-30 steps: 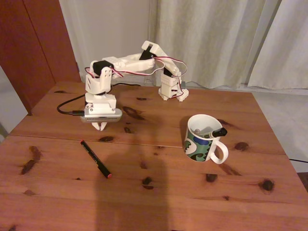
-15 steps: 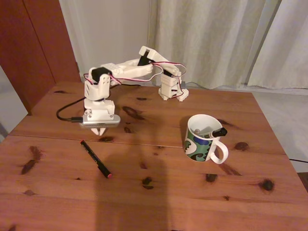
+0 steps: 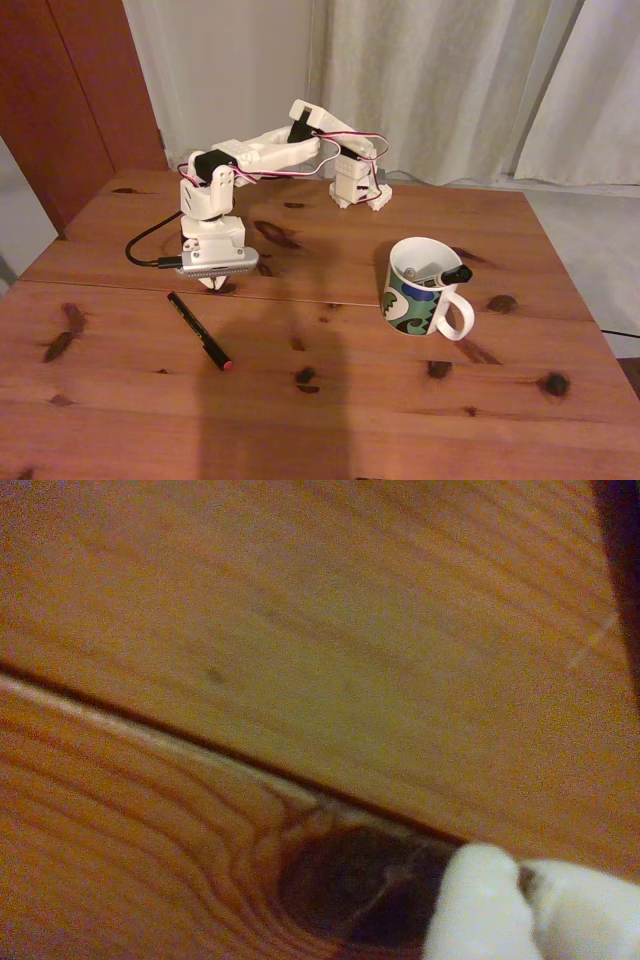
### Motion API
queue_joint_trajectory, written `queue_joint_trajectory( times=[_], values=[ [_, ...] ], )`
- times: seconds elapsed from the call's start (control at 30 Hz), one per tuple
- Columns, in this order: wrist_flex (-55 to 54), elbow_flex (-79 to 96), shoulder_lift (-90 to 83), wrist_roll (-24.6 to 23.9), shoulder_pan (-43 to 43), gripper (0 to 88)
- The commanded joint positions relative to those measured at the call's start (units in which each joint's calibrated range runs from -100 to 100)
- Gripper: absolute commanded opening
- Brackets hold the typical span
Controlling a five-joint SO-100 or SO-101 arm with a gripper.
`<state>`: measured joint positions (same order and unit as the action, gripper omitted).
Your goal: Clean up the desk and place the pens and markers into the cup
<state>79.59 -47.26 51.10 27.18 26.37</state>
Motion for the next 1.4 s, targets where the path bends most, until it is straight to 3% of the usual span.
queue_joint_trajectory(
  times=[0.0, 0.63, 1.1, 1.37],
  values=[
    [-0.7, -3.7, -1.0, -0.1, -0.7, 0.6],
    [-16.7, -3.2, 2.1, 0.4, 0.1, 1.2],
    [-16.1, -3.1, 2.1, 0.0, 0.1, 1.4],
    [-16.1, -3.0, 2.1, -0.1, 0.7, 19.1]
  ],
)
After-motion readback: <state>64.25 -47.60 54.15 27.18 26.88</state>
